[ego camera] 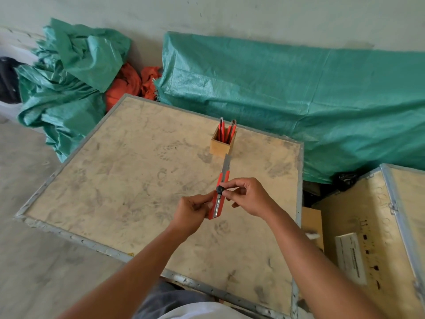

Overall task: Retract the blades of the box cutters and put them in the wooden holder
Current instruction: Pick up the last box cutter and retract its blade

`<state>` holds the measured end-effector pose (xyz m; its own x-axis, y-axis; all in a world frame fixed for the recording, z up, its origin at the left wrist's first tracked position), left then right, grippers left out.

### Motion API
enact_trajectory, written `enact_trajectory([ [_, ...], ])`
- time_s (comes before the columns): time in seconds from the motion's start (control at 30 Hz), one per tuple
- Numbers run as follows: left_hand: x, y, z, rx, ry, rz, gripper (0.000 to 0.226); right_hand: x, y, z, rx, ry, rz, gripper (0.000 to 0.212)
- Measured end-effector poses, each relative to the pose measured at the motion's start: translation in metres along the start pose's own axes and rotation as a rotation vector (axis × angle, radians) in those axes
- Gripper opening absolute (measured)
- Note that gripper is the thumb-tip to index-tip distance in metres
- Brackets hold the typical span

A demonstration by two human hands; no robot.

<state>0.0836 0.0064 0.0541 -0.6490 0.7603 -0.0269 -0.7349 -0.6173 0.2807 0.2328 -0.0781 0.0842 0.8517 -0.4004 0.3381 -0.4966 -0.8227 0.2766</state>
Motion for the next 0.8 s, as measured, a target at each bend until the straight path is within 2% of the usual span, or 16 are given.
enact_trajectory([
  [0.27,0.003,-0.001,0.005,0.030,0.082,-0.002,0.034,-0.007,0.015,-0.017,0.113,0.131,-0.020,0.024],
  [0.57,0.001,-0.004,0.015,0.036,0.110,-0.033,0.034,-0.004,0.018,-0.023,0.108,0.170,-0.009,0.023],
  [0.7,-0.008,-0.005,0.025,0.011,0.119,-0.076,0.035,0.000,0.020,-0.024,0.109,0.176,-0.020,0.034],
  [0.8,-0.011,-0.007,0.032,-0.007,0.117,-0.075,0.035,0.005,0.022,-0.024,0.118,0.174,0.011,0.028],
])
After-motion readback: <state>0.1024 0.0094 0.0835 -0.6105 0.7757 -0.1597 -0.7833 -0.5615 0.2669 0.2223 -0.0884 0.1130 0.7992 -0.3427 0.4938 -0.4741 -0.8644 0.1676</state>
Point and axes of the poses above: each hand's wrist, its own y-axis away from the middle knuckle, its own x-axis out of the back of the hand, z = x × y, the point moved 9 cm from there along -y, towards the middle knuckle, and after that the axes turned 1 degree about -x, right-handed, at the moved point
